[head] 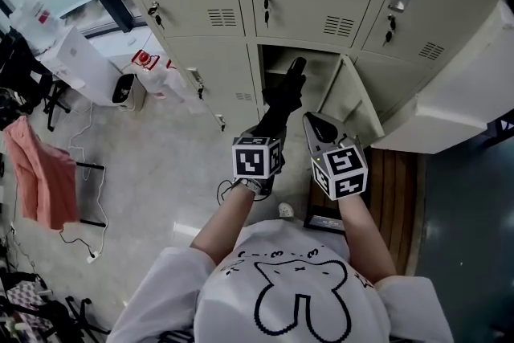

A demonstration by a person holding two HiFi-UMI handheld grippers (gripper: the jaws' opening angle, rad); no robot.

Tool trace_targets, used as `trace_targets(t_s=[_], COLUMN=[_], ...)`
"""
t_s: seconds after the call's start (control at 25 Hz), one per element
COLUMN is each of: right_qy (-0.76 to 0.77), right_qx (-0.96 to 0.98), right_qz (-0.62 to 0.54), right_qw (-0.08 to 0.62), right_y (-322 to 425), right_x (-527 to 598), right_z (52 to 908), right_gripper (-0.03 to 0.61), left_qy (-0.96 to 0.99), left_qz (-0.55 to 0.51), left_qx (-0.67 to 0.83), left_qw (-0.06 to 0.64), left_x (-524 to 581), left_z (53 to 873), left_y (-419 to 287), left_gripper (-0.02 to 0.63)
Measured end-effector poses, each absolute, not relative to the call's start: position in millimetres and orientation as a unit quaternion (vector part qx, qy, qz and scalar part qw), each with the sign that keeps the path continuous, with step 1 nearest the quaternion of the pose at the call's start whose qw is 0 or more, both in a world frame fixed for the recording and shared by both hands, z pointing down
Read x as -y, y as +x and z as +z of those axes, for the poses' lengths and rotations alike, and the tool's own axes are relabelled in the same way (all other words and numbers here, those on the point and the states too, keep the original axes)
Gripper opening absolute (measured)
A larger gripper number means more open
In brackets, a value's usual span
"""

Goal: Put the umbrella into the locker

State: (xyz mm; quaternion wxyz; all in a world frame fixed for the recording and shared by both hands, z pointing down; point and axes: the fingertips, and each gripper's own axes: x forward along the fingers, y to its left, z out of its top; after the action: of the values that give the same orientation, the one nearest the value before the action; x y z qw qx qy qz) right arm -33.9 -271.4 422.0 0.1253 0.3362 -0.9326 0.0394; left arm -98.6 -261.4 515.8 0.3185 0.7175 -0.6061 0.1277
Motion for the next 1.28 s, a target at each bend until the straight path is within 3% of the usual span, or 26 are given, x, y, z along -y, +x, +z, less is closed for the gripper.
trace_targets(t_s=[0.76,1.28], right_qy=[0.381,0.409], right_qx=[0.906,0.888], right_qz=[0.133,0.156], right_qw=[0.125,0.137], right_y=[-39,-29], right_x=[326,348], right_z=[460,480], right_gripper=[0.014,0.014], left_qy=[0.701,0.703], left_qz=[0.178,0.220], left_qx=[0.588,0.583], left_qw=[0.362,0.342], left_x=[356,421], left_z=[557,585], left_y=[-114,-111], left_gripper=[0.195,0.204])
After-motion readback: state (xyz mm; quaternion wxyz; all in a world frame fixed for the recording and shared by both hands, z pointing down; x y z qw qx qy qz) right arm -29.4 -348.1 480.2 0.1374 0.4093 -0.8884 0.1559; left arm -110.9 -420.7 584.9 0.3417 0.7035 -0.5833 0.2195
